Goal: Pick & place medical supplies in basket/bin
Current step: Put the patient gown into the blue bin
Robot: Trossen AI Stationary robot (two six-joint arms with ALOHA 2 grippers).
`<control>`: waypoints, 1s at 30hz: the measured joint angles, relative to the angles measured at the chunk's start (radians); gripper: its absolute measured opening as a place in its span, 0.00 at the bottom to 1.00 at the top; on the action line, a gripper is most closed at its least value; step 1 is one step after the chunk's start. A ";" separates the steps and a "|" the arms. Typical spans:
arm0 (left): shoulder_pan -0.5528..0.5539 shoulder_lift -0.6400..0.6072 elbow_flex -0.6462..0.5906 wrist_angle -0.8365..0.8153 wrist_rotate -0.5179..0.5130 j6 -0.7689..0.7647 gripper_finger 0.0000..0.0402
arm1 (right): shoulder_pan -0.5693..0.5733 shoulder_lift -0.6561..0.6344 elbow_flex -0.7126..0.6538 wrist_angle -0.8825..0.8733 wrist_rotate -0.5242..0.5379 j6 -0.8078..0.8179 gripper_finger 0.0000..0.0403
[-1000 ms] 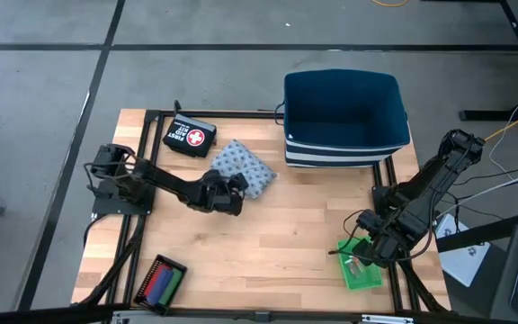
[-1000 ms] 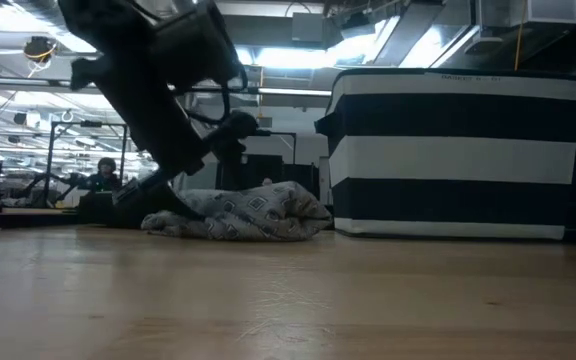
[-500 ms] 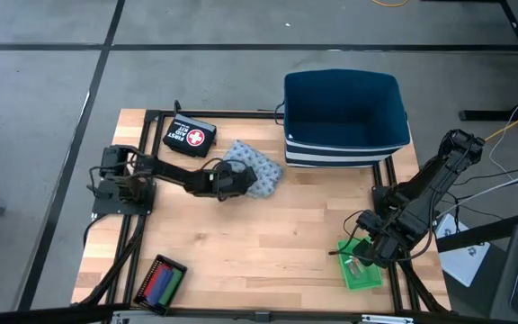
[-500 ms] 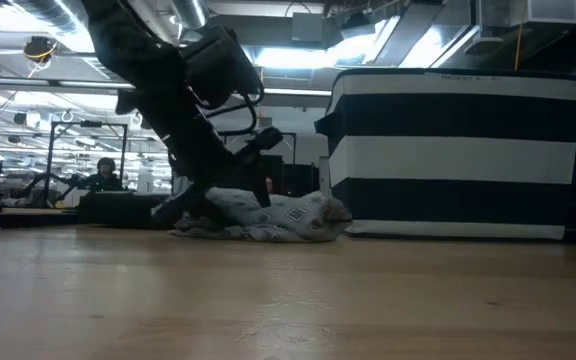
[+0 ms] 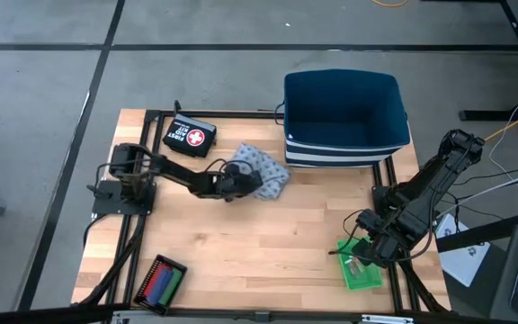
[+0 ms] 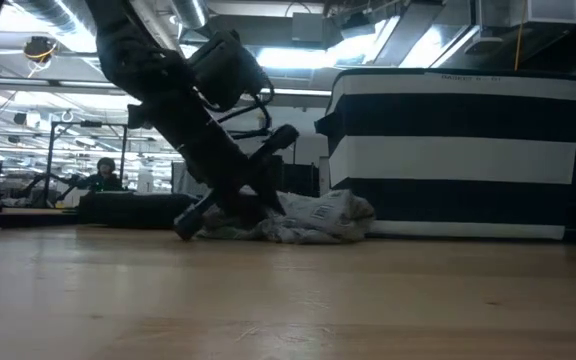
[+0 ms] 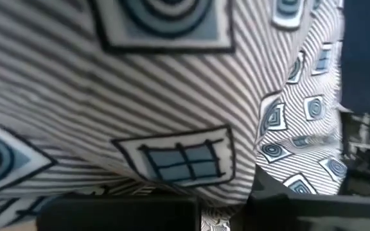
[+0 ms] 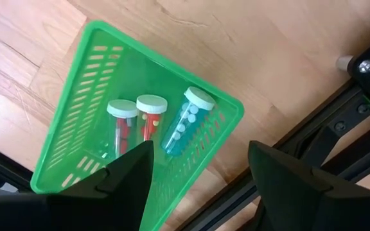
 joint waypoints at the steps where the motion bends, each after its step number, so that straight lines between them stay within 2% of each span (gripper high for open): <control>1: -0.001 -0.013 -0.001 0.017 -0.020 0.017 0.03 | 0.000 0.000 0.000 0.000 0.000 0.002 0.63; 12: -0.015 -0.291 -0.004 0.044 -0.282 0.230 0.03 | 0.000 0.000 0.000 0.003 0.047 0.003 0.63; 23: -0.014 -0.569 -0.003 0.061 -0.459 0.520 0.03 | -0.002 0.000 -0.010 0.004 0.063 0.006 0.63; 26: -0.014 -0.627 -0.003 0.122 -0.483 0.651 0.03 | -0.002 0.000 -0.010 0.004 0.062 0.007 0.63; 30: -0.014 -0.686 -0.002 0.289 -0.478 0.859 0.03 | -0.002 0.000 -0.011 0.004 0.060 0.007 0.63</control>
